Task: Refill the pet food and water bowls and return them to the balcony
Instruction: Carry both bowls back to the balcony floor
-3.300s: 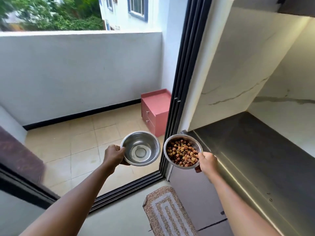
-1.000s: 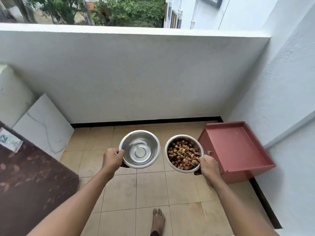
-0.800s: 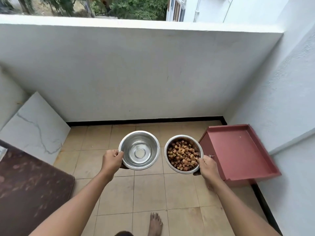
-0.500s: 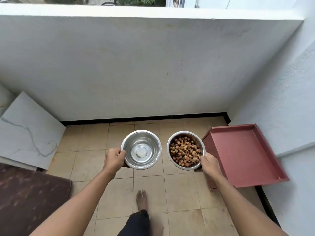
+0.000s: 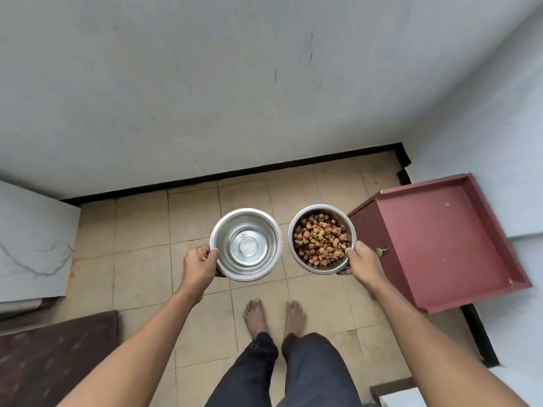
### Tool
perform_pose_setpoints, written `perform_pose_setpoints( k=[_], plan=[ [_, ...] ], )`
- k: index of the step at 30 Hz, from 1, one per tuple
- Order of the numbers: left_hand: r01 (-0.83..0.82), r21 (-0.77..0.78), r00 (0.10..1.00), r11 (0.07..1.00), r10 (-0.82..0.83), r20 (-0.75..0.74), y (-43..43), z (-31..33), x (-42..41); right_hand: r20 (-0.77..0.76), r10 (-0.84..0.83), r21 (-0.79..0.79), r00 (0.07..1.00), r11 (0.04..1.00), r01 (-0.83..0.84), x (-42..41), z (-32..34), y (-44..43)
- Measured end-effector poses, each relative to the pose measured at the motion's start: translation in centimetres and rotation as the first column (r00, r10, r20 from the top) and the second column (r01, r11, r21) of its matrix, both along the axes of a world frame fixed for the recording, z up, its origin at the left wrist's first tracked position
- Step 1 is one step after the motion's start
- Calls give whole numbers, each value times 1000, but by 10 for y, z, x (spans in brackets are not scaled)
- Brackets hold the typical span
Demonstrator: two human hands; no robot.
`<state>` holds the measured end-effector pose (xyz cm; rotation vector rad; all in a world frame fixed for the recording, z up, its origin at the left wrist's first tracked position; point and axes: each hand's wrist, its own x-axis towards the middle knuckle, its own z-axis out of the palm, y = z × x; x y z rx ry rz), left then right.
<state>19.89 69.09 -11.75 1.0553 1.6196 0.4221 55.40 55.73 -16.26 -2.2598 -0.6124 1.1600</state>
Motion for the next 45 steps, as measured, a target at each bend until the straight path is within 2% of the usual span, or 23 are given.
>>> perform_pose_setpoints(
  k=[5,9,20,26,35,45],
  plan=[
    [-19,-42,1000,999,19,13,25,-70,16,-66,-49,-67,997,997,44,11,-69,27],
    [-36,-55,999,998,37,25,42,-144,28,-92,-104,-62,990,993,99,21,-144,42],
    [-167,-125,985,978,171,19,66,-406,66,-105,-71,-100,992,993,60,59,-406,82],
    [-193,-124,981,973,195,9,75,-521,78,-129,-87,-125,988,990,71,69,-515,114],
    [-215,-137,977,967,211,-44,97,-626,78,-150,-112,-145,982,985,91,77,-609,131],
    [-269,-156,962,950,259,-83,107,-663,71,-162,-127,-125,979,986,107,74,-622,130]
  ],
)
